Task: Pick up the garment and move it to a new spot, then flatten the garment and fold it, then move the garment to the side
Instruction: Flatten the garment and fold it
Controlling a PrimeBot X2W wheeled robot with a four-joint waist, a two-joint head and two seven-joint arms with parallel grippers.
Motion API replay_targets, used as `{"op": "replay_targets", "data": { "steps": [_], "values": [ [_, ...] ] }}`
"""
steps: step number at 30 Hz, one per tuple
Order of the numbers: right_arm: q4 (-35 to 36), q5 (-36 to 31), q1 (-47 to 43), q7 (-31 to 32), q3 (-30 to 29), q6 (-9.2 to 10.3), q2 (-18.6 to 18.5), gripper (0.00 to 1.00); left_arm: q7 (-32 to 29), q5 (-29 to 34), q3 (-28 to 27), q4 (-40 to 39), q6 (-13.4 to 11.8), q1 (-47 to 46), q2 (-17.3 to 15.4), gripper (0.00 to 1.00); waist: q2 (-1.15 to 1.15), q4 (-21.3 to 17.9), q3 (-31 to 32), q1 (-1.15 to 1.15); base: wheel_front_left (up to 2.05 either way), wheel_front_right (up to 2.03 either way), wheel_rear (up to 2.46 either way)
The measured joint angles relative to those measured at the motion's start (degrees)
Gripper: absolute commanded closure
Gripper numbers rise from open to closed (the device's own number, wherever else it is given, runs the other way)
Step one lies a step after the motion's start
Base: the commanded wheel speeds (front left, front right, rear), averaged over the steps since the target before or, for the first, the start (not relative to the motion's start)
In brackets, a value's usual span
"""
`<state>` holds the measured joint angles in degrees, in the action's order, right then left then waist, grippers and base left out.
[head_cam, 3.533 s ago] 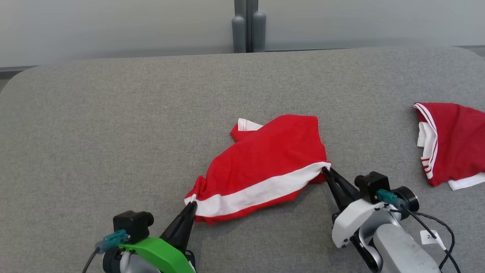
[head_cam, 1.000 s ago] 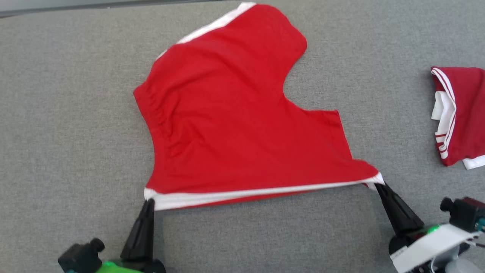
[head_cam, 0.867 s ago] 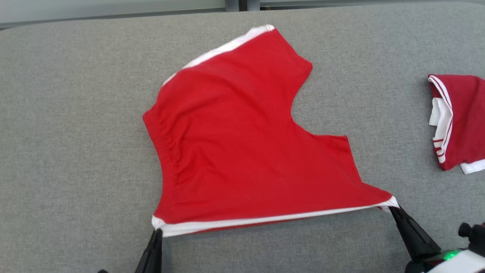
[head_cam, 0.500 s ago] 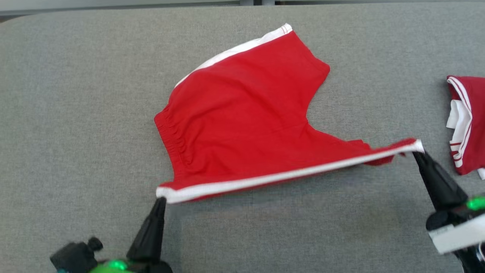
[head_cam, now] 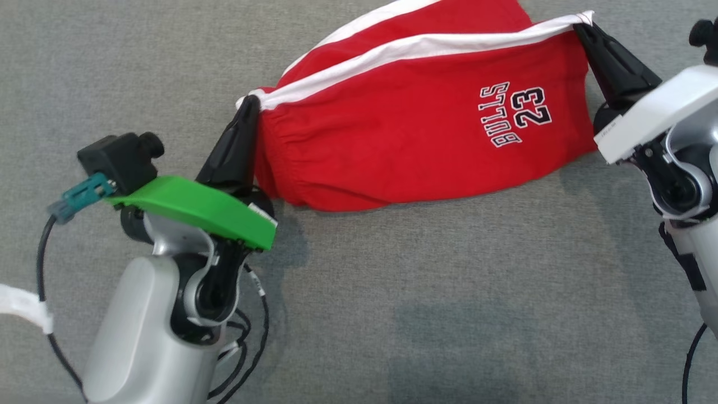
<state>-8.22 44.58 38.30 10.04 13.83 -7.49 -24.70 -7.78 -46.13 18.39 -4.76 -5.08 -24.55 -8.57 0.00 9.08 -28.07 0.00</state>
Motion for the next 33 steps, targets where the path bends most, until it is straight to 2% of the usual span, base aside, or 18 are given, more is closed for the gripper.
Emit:
{"op": "replay_targets", "data": {
  "steps": [3,7,17,24,25,26,27,28,29,30,31,33],
  "values": [
    [-5.4,-0.7,4.8,0.1,1.9,0.0,0.3,1.0,0.1,-0.3,0.8,5.0,-0.4,-3.4,2.4,1.0,0.0,2.1,-0.7,0.0,0.0,0.0,0.0],
    [-11.5,-1.7,10.3,0.0,3.5,0.01,-0.1,1.0,1.2,-0.4,1.6,10.7,-0.5,-7.8,3.6,1.0,0.0,4.5,-1.4,0.0,0.0,0.0,0.0],
    [-22.7,-3.6,18.9,-1.1,6.5,0.01,-0.8,1.0,3.5,-0.4,4.3,22.5,0.5,-15.6,5.1,1.0,0.0,7.6,-2.6,0.0,0.0,0.0,0.0],
    [-28.4,-5.3,22.0,-4.1,9.6,0.0,0.3,1.0,5.0,-0.8,6.8,29.7,1.4,-19.6,5.5,1.0,0.0,8.3,-3.4,0.0,0.0,0.0,0.0],
    [-29.1,-6.4,22.3,-5.3,10.0,0.0,0.3,0.68,5.1,-1.0,7.1,30.5,1.6,-19.9,5.5,1.0,0.0,8.3,-3.5,0.0,0.0,0.0,0.0],
    [-29.7,-7.0,22.7,-6.4,10.2,0.0,0.2,0.0,5.4,-1.3,7.3,31.1,1.6,-20.2,5.6,1.0,0.0,8.3,-3.4,0.0,0.0,0.0,0.0],
    [-30.5,-7.0,23.1,-6.8,10.4,0.01,0.5,0.0,5.6,-1.6,7.4,31.9,1.6,-20.4,5.6,1.0,0.0,8.3,-3.4,0.0,0.0,0.0,0.0],
    [-31.0,-7.0,23.3,-7.2,10.7,0.0,0.9,0.0,5.9,-2.0,7.5,32.4,1.6,-20.6,5.6,0.76,0.0,8.2,-3.3,0.0,0.0,0.0,0.0],
    [-31.4,-7.0,23.4,-7.6,11.0,0.0,1.4,0.0,6.1,-2.3,7.6,33.0,1.6,-20.6,5.6,0.65,0.0,8.1,-3.2,0.0,0.0,0.0,0.0],
    [-31.7,-7.0,23.6,-8.3,11.7,0.0,2.1,0.0,6.8,-2.6,7.9,33.8,1.6,-20.6,5.6,0.28,0.0,7.7,-2.8,0.0,0.0,0.0,0.0],
    [-31.6,-6.9,23.7,-8.7,12.0,0.0,2.1,0.0,7.6,-2.7,8.1,34.2,1.6,-20.6,5.7,0.0,0.0,7.5,-2.5,0.0,0.0,0.0,0.0],
    [-31.1,-6.6,23.7,-8.7,12.8,0.01,1.8,0.0,9.5,-1.7,8.3,34.4,1.5,-20.6,5.6,0.0,0.0,7.2,-1.7,0.0,0.0,0.0,0.0]
  ]
}}
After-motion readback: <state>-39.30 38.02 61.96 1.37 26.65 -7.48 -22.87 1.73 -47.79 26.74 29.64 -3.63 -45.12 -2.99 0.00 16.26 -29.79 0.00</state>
